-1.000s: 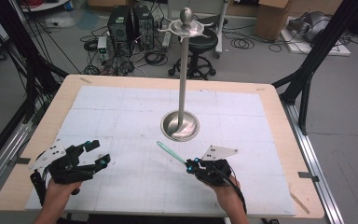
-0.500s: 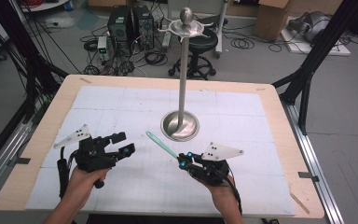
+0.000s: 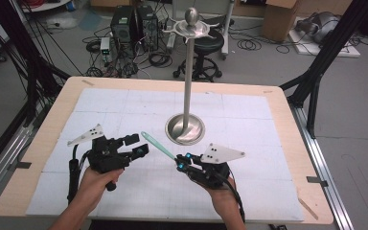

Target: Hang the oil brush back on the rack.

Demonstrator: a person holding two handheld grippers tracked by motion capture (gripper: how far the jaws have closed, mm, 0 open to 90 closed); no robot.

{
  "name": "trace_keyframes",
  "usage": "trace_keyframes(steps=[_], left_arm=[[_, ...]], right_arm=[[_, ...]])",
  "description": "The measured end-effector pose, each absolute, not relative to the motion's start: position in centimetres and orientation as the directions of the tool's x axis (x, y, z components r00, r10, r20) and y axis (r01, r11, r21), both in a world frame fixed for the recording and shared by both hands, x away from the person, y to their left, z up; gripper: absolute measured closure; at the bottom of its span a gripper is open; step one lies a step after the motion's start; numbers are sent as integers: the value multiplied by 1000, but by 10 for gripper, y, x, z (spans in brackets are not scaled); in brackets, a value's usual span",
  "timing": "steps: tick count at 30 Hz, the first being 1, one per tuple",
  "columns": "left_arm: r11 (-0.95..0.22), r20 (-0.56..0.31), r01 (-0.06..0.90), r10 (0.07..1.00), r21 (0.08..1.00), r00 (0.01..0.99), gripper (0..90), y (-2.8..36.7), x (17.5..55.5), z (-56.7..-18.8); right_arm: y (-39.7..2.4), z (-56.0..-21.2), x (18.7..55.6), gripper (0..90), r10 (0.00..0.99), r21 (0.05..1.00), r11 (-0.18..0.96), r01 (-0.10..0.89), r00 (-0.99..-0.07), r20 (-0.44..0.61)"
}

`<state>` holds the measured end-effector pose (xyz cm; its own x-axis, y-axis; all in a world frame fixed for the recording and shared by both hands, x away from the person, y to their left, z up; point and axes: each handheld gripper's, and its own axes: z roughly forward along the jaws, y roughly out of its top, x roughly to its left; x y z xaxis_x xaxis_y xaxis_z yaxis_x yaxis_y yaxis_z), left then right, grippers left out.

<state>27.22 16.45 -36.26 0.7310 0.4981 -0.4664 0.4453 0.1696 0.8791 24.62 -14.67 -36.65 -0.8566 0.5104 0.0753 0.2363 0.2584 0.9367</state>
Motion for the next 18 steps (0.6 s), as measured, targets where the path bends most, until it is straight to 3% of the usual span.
trace_keyframes(steps=[18], left_arm=[[205, -504, 465, 457, 861, 733, 526, 154, 276, -363]], right_arm=[[-134, -366, 244, 822, 486, 945, 246, 214, -871, 71]])
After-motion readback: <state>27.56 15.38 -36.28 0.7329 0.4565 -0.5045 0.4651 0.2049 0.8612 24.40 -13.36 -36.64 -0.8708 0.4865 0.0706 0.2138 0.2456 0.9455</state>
